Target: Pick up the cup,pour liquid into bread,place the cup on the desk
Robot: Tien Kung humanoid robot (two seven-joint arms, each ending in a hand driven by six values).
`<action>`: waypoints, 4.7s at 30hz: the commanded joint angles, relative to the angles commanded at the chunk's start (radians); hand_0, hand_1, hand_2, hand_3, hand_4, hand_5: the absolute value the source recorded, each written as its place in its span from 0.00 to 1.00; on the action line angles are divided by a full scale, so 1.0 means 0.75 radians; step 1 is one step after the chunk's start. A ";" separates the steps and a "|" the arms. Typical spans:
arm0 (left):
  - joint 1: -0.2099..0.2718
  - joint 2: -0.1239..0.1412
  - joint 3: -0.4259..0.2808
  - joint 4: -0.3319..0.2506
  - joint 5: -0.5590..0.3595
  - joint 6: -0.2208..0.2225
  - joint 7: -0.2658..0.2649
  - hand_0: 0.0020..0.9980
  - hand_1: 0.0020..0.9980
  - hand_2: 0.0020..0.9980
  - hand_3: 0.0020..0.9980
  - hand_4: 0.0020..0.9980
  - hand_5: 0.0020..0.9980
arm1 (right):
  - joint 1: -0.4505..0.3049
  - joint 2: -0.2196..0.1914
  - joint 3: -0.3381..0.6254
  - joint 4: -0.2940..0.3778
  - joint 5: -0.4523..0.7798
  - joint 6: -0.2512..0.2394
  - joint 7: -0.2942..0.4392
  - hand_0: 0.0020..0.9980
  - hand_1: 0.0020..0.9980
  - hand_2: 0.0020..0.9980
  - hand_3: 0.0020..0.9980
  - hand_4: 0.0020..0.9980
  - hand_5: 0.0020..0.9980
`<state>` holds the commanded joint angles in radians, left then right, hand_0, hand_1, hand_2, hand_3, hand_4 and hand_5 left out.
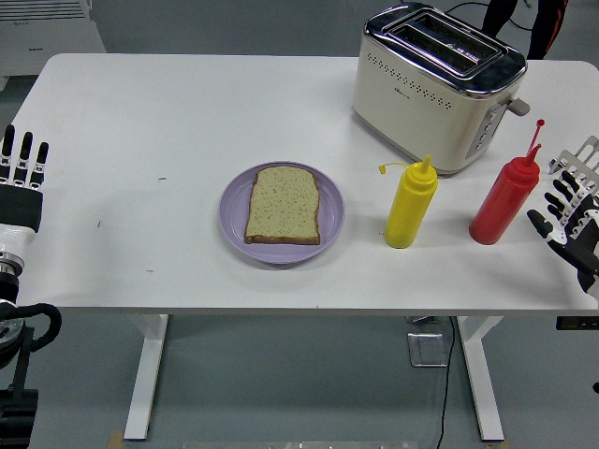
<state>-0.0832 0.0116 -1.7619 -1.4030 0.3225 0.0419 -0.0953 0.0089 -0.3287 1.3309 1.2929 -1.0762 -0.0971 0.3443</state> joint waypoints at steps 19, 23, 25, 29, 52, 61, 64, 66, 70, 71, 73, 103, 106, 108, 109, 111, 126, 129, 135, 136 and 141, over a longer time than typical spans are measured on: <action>-0.005 -0.001 -0.010 0.000 0.003 0.000 -0.001 0.78 0.73 0.72 0.70 0.57 1.00 | 0.194 0.115 -0.123 -0.133 0.007 -0.053 0.006 1.00 0.92 0.98 1.00 0.93 0.37; -0.006 0.000 -0.015 0.000 0.003 -0.001 -0.001 0.78 0.73 0.72 0.70 0.57 1.00 | 0.222 0.119 -0.144 -0.152 0.037 -0.061 0.007 0.97 0.90 0.96 1.00 0.92 0.35; -0.006 -0.001 -0.016 0.000 0.003 -0.001 -0.001 0.78 0.73 0.72 0.70 0.57 1.00 | 0.234 0.122 -0.151 -0.162 0.052 -0.071 0.008 0.97 0.90 0.96 1.00 0.92 0.35; -0.005 -0.001 -0.016 0.001 0.006 0.000 0.000 0.78 0.73 0.72 0.70 0.57 1.00 | 0.260 0.134 -0.160 -0.192 0.077 -0.080 0.002 0.93 0.84 0.79 0.87 0.92 0.32; -0.002 -0.003 -0.016 0.004 0.008 0.002 0.001 0.77 0.73 0.72 0.70 0.57 1.00 | 0.330 0.168 -0.225 -0.264 0.279 -0.240 0.020 0.17 0.13 0.17 0.22 0.90 0.23; 0.000 -0.003 -0.010 0.005 0.008 0.002 0.001 0.77 0.73 0.72 0.70 0.57 1.00 | 0.326 0.168 -0.225 -0.271 0.270 -0.300 0.019 0.06 0.04 0.13 0.18 0.90 0.23; 0.002 -0.003 -0.009 0.006 0.008 0.002 0.000 0.77 0.73 0.72 0.70 0.57 1.00 | 0.325 0.168 -0.226 -0.271 0.268 -0.341 0.027 0.00 0.00 0.06 0.09 0.90 0.21; 0.004 -0.003 -0.008 0.007 0.009 0.003 0.000 0.77 0.73 0.72 0.70 0.57 1.00 | 0.324 0.169 -0.227 -0.270 0.268 -0.377 0.034 0.00 0.00 0.06 0.09 0.90 0.21; 0.006 -0.004 -0.006 0.009 0.008 0.003 0.000 0.77 0.73 0.72 0.70 0.57 1.00 | 0.322 0.169 -0.228 -0.264 0.276 -0.409 0.032 0.00 0.00 0.02 0.05 0.91 0.20; 0.007 -0.004 -0.005 0.009 0.008 0.003 0.000 0.77 0.73 0.72 0.70 0.57 1.00 | 0.321 0.168 -0.226 -0.258 0.286 -0.419 0.033 0.00 0.00 0.02 0.05 0.91 0.20; 0.008 -0.004 -0.005 0.009 0.008 0.003 0.000 0.77 0.73 0.72 0.70 0.57 1.00 | 0.320 0.166 -0.219 -0.242 0.304 -0.428 0.032 0.00 0.00 0.02 0.05 0.91 0.20; 0.001 -0.003 -0.013 0.007 0.009 0.004 0.000 0.77 0.73 0.72 0.70 0.57 1.00 | 0.369 0.060 -0.010 0.167 0.227 -0.236 -0.184 0.00 0.00 0.02 0.07 0.82 0.25; -0.001 -0.003 -0.013 0.007 0.009 0.003 0.000 0.77 0.73 0.72 0.70 0.57 1.00 | 0.386 0.044 -0.005 0.206 0.198 -0.235 -0.202 0.00 0.00 0.02 0.07 0.82 0.26; -0.001 -0.003 -0.014 0.007 0.009 0.003 0.000 0.77 0.73 0.72 0.70 0.57 1.00 | 0.401 0.030 -0.004 0.235 0.193 -0.232 -0.218 0.00 0.00 0.02 0.07 0.82 0.26; -0.001 -0.003 -0.014 0.007 0.009 0.003 0.000 0.77 0.73 0.72 0.70 0.57 1.00 | 0.407 0.025 -0.005 0.245 0.191 -0.231 -0.224 0.00 0.00 0.02 0.07 0.82 0.26; -0.001 -0.003 -0.015 0.007 0.009 0.003 -0.001 0.77 0.73 0.72 0.70 0.57 1.00 | 0.420 0.017 -0.009 0.267 0.181 -0.230 -0.238 0.00 0.00 0.02 0.07 0.82 0.26; -0.003 -0.004 -0.027 0.006 0.009 0.004 -0.001 0.77 0.73 0.72 0.70 0.57 1.00 | 0.725 -0.042 -0.209 0.337 -0.185 -0.283 -0.388 0.00 0.00 0.02 0.07 0.79 0.25; -0.003 -0.004 -0.029 0.007 0.009 0.004 -0.002 0.77 0.73 0.72 0.70 0.57 1.00 | 0.800 -0.031 -0.269 0.324 -0.290 -0.301 -0.426 0.00 0.00 0.02 0.07 0.79 0.25; -0.002 -0.005 -0.029 0.007 0.009 0.003 -0.002 0.77 0.72 0.72 0.70 0.57 1.00 | 0.935 0.004 -0.406 0.279 -0.494 -0.337 -0.501 0.00 0.00 0.02 0.07 0.78 0.26; -0.001 -0.006 -0.029 0.007 0.008 0.003 -0.002 0.77 0.72 0.72 0.70 0.57 1.00 | 0.966 0.016 -0.445 0.260 -0.547 -0.349 -0.522 0.00 0.00 0.02 0.07 0.77 0.27; 0.003 -0.007 -0.031 0.008 0.008 0.004 -0.002 0.77 0.72 0.72 0.70 0.57 1.00 | 1.058 0.047 -0.592 0.199 -0.790 -0.382 -0.593 0.00 0.00 0.02 0.07 0.77 0.27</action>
<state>-0.0813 0.0066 -1.7854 -1.3970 0.3285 0.0446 -0.0969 0.8021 -0.2934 0.8868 1.4420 -1.6688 -0.3833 -0.1008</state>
